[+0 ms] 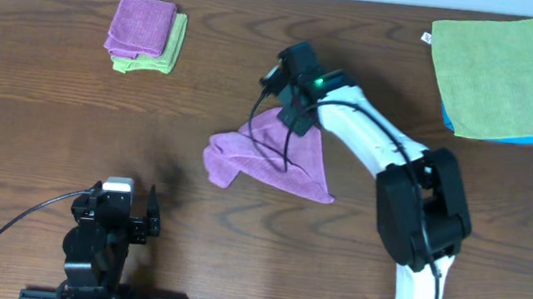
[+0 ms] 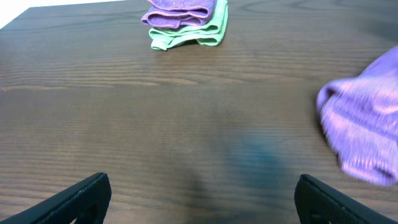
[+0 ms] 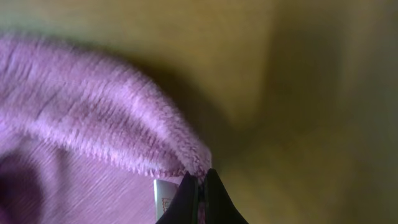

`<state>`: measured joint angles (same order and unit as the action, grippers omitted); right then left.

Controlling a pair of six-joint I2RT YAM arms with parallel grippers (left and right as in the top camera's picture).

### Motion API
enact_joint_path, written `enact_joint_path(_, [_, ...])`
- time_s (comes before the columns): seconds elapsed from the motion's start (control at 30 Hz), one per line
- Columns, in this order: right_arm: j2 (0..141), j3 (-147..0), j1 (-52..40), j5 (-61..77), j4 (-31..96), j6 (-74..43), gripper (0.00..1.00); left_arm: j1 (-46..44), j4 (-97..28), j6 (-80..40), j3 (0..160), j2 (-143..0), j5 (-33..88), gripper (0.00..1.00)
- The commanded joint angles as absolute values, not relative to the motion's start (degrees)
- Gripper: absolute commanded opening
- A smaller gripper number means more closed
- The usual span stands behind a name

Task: Fold the cloth
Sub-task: 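Lower the purple cloth onto the table and release it, then regrasp a purple cloth corner with the right gripper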

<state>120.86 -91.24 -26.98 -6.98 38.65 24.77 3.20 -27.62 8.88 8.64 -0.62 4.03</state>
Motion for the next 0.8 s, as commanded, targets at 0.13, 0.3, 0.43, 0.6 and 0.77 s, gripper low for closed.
enact_joint_path(0.13, [119.04,-92.27,-17.76,-16.71,31.79,16.75,0.75,2.96,-28.08,9.43,7.84,-0.21,3.44,0.95])
enact_joint_path(0.3, [118.56,-93.14,-15.33,-14.52,34.7,16.32,0.99,2.96,-28.08,9.43,7.84,-0.21,3.44,0.95])
enact_joint_path(0.43, [116.4,-93.91,-16.86,0.93,39.38,23.09,0.98,2.96,-28.08,9.43,7.84,-0.21,3.44,0.95])
enact_joint_path(0.6, [115.13,-93.91,-21.02,16.21,43.29,26.89,0.88,2.96,-28.08,9.43,7.84,-0.21,3.44,0.95])
enact_joint_path(0.77, [115.42,-93.91,-24.45,18.46,43.4,28.67,0.84,2.96,-28.08,9.43,7.84,-0.21,3.44,0.96])
